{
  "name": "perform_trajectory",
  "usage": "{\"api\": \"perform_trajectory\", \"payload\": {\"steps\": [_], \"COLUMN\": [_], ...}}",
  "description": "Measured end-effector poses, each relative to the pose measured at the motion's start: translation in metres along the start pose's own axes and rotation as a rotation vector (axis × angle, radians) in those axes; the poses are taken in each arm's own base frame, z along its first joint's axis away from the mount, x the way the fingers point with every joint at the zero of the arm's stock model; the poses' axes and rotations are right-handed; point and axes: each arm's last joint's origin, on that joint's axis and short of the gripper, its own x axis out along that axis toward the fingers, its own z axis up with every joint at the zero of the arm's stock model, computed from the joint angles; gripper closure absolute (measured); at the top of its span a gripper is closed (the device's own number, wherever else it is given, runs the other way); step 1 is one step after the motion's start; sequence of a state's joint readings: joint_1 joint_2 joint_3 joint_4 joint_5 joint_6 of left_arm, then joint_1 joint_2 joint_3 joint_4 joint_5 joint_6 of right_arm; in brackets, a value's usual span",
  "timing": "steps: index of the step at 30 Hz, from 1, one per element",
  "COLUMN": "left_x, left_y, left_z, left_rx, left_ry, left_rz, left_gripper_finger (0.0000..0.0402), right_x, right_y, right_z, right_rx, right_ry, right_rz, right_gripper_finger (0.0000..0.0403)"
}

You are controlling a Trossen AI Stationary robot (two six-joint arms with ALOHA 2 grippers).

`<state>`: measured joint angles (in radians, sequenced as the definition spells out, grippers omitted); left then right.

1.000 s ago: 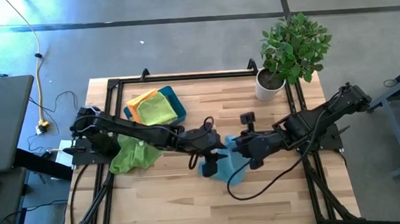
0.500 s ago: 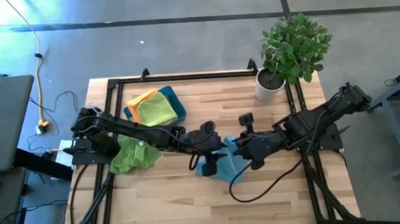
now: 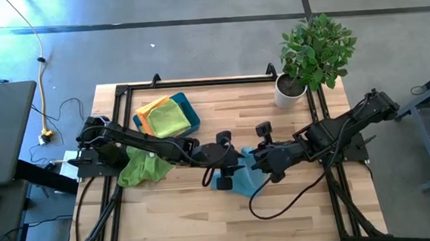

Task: Fold microfiber towels
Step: Fold the blue microfiber cloth

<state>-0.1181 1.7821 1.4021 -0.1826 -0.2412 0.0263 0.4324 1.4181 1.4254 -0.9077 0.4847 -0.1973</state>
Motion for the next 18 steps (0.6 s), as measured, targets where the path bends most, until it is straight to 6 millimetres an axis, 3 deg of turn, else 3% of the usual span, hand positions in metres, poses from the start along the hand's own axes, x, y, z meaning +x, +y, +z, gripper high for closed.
{"api": "perform_trajectory", "payload": {"steps": [11,18], "left_x": [0.009,0.023], "left_y": [-0.007,-0.019], "left_z": [-0.011,-0.033], "left_rx": [-0.061,-0.082], "left_ry": [0.073,0.229], "left_rz": [-0.216,-0.274], "left_gripper_finger": [0.0266,0.0266], "right_x": [0.0,0.0], "right_y": [-0.002,-0.002], "right_z": [0.002,0.003], "right_rx": [-0.027,-0.005], "right_ry": [-0.014,-0.02], "right_rz": [-0.046,-0.048], "right_gripper_finger": [0.0402,0.0402]}}
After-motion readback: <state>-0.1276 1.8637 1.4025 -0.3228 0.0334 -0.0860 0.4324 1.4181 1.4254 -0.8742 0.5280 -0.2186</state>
